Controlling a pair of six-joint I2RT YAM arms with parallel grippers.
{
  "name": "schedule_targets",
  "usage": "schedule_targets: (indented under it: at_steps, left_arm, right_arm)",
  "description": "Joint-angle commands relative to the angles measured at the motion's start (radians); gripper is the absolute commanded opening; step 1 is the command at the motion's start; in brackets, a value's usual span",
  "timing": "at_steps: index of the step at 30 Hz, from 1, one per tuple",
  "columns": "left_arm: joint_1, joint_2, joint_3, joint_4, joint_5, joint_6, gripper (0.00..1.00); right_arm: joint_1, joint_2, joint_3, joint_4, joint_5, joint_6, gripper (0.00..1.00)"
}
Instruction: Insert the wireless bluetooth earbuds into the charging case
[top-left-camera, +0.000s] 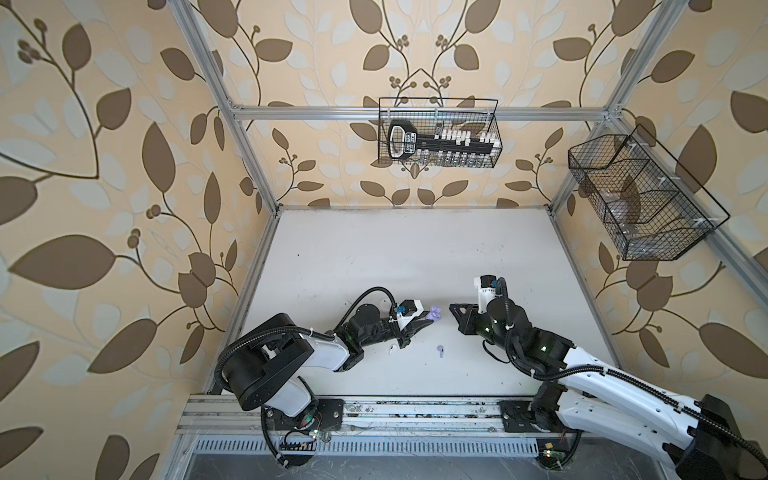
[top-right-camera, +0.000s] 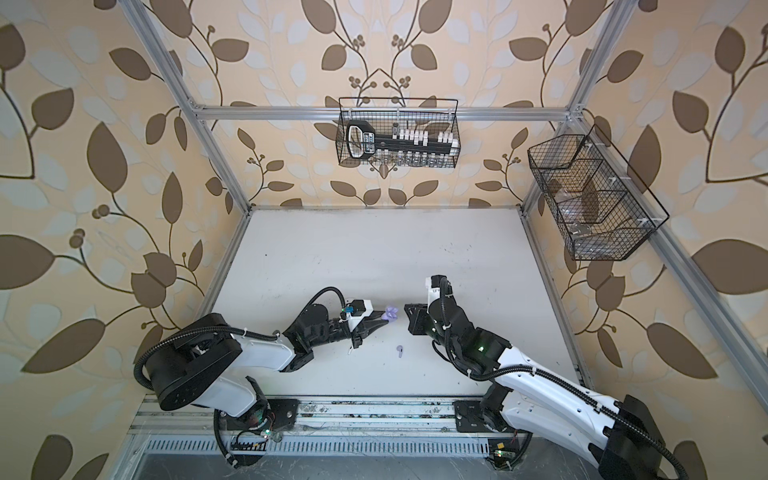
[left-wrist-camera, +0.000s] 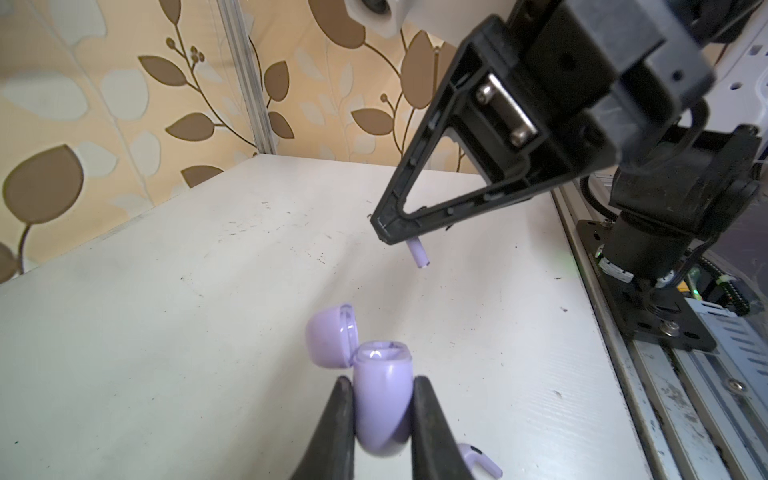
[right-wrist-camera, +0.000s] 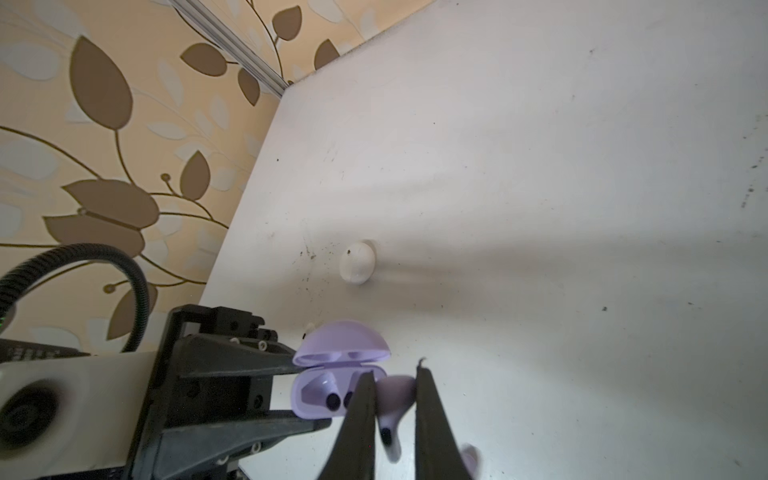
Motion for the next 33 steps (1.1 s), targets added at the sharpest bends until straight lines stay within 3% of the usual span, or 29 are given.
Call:
schedule_targets:
  at_steps: [1,7,33]
  left_arm:
    - [-0.007,-0.024,-0.014,0.071,-0.036,-0.005,0.0]
    - [-0.007,-0.029,-0.02,0.078,-0.064,-0.003,0.0]
    - [-0.007,-0.041,-0.018,0.056,-0.073,-0.002,0.0]
  right_arm:
    - [0.037,-0.01,-0.045,0.117,0.032,0.064,0.08]
    - [0.083,-0.005,-0.093,0.229,0.111,0.109,0.07]
    - [0.081,0.205,-0.066,0.407,0.115,0.132,0.06]
